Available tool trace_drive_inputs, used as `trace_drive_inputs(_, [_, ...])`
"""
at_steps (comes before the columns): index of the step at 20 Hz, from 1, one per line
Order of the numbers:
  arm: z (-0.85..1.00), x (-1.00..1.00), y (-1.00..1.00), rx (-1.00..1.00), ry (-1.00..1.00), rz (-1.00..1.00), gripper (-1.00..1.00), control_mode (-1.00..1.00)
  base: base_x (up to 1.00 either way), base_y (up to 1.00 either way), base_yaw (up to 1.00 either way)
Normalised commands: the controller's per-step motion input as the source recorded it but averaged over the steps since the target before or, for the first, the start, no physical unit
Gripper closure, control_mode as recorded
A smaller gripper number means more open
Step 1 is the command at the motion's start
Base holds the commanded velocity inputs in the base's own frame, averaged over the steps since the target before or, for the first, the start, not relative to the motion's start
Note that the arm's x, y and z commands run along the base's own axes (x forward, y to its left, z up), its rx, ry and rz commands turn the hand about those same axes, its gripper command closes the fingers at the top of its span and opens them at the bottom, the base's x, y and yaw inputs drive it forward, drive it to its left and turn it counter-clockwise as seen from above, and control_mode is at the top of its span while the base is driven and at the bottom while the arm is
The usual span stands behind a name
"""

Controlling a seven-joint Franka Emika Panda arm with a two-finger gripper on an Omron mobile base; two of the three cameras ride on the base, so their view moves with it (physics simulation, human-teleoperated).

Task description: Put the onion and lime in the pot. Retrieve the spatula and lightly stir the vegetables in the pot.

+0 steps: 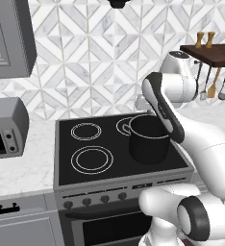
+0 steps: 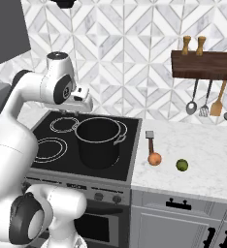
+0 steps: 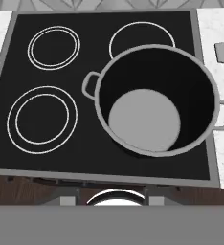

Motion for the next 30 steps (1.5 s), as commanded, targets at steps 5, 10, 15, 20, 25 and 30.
trace_drive_inputs(5, [-0.07, -0.15, -0.12, 0.00, -0.09, 0.00, -1.00, -1.00, 0.00, 0.00, 0.00])
trace_drive_inputs(10, [-0.11, -0.04, -0.75, 0.01, 0.00, 0.00, -1.00, -1.00, 0.00, 0.00, 0.00])
trace_drive_inputs(15, [-0.18, 0.00, -0.97, 0.00, 0.00, -0.01, -1.00, -1.00, 0.00, 0.00, 0.00])
trace_drive_inputs(20, [-0.20, 0.02, -0.99, 0.00, 0.02, -0.04, -1.00, -1.00, 0.00, 0.00, 0.00])
trace_drive_inputs(25, [-0.34, 0.16, -0.89, 0.00, 0.10, -0.04, -1.00, -1.00, 0.00, 0.00, 0.00])
trace_drive_inputs(30, [-0.35, 0.18, -0.87, 0.00, 0.10, -0.06, -1.00, -1.00, 0.00, 0.00, 0.00])
